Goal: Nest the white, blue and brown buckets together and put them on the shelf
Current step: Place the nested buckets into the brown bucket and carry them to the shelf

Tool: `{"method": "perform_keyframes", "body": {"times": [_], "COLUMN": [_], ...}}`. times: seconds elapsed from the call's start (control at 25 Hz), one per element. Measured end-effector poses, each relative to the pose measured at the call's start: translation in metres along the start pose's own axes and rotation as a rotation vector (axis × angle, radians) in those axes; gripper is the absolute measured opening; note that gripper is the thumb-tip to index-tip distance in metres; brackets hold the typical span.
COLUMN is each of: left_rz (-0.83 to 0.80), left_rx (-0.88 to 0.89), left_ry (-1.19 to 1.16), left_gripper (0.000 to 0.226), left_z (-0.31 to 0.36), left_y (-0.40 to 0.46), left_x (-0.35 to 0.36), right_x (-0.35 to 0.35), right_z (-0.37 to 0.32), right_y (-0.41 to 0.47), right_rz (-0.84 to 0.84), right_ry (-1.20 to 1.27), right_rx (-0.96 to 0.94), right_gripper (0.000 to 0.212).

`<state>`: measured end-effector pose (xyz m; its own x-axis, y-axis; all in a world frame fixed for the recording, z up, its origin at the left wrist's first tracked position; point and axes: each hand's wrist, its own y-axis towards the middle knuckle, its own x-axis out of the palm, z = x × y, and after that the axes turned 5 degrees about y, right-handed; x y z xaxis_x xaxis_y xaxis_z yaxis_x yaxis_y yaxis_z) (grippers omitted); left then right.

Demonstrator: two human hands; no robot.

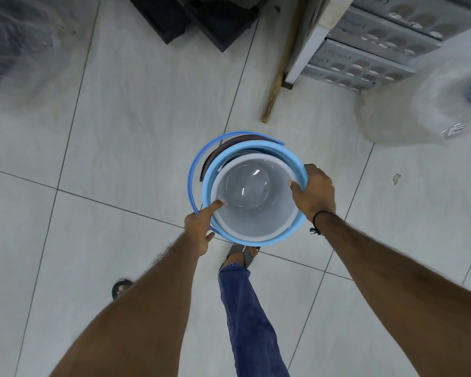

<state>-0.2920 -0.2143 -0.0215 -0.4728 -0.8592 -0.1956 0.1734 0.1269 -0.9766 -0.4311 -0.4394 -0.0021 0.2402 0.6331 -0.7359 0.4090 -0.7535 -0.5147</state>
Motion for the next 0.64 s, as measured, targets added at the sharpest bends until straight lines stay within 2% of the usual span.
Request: {"method": "perform_keyframes", "body": {"times": [0.08, 0.16, 0.24, 0.32, 0.4, 0.48, 0.56, 0.64], "left_rz": [0.116, 0.139, 0.067, -0.049, -0.134, -0.160, -0.170, -0.175], "left_rx": [0.062, 0.095, 0.080, 0.047, 0.026, 0.026, 0.042, 0.060], "left_ry": [0.032, 0.065, 0.071, 0.091, 0.074, 0.051, 0.037, 0.049], "left_gripper": [0.047, 0.047, 0.063, 0.069, 0.059, 0.051, 0.049, 0.047], "left_z": [-0.009, -0.010, -0.006, 0.000, 0.004, 0.003, 0.004, 0.011], "left_y": [0.005, 0.014, 0.029, 0.043, 0.053, 0.059, 0.060, 0.052], "left_x": [0.002, 0.003, 0.004, 0.009, 0.016, 0.021, 0.020, 0.006], "right_x": [0.002, 0.007, 0.015, 0.024, 0.030, 0.031, 0.029, 0.025], "right_z": [0.002, 0.006, 0.018, 0.031, 0.044, 0.053, 0.055, 0.047], "right_y": [0.001, 0.007, 0.016, 0.022, 0.029, 0.039, 0.048, 0.047], "right_rz": [-0.016, -0.037, -0.039, -0.032, -0.082, -0.190, -0.280, -0.302], "right_ry": [0.005, 0.024, 0.045, 0.038, 0.070, 0.205, 0.322, 0.365], "right_rx": [0.051, 0.145, 0.233, 0.276, 0.342, 0.490, 0.603, 0.609], "right_gripper": [0.039, 0.040, 0.042, 0.051, 0.069, 0.085, 0.083, 0.074]}}
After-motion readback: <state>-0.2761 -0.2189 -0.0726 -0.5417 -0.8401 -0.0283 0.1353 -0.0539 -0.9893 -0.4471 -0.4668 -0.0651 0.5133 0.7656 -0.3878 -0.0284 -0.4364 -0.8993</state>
